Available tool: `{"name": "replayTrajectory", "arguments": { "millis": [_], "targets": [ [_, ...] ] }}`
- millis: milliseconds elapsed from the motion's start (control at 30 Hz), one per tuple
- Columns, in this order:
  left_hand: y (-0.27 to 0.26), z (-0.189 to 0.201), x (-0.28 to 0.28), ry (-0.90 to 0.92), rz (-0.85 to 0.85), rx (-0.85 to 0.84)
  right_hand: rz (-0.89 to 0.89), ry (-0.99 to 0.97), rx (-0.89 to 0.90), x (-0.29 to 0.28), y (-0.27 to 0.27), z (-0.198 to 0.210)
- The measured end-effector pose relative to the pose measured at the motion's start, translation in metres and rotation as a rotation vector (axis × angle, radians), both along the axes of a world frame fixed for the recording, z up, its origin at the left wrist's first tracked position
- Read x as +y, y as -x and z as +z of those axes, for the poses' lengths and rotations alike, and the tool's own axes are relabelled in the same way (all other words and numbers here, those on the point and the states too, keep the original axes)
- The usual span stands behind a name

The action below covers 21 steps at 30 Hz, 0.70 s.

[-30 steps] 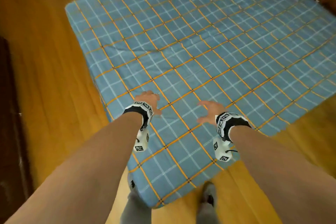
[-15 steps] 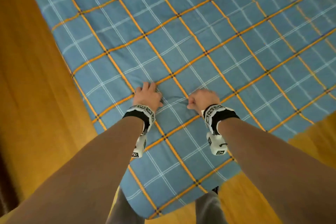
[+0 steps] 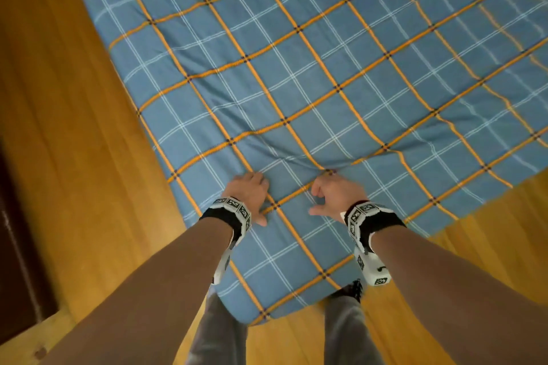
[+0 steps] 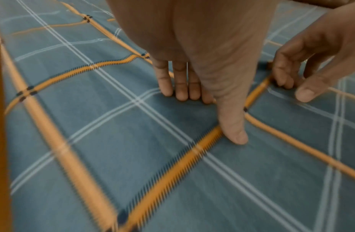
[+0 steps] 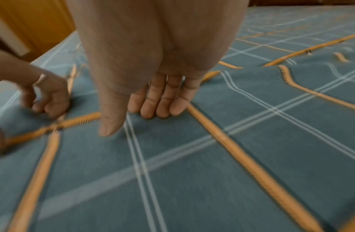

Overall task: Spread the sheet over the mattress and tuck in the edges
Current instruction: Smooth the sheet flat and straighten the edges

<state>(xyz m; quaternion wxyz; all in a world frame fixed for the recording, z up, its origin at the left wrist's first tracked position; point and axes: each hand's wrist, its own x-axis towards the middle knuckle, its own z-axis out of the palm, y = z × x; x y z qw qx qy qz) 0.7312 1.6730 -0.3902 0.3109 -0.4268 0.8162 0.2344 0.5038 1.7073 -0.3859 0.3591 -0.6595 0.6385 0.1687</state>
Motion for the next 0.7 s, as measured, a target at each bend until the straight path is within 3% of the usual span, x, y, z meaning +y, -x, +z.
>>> {"name": "replayTrajectory", "arguments": {
  "millis": [133,333,500,700],
  "targets": [
    [0.0,-0.009,0.031,0.026,0.124,0.011,0.178,0.025,0.062,0.03,0.0,-0.009],
    [0.011,-0.02,0.044,0.0,0.139,0.058,0.282,-0.057,0.115,0.011,-0.014,-0.012],
    [0.001,-0.009,0.046,-0.152,-0.067,-0.008,0.335,-0.12,0.101,0.041,-0.024,-0.004],
    [-0.018,-0.002,0.074,-0.119,-0.004,0.041,0.15,-0.041,0.044,0.072,-0.015,0.001]
  ]
}}
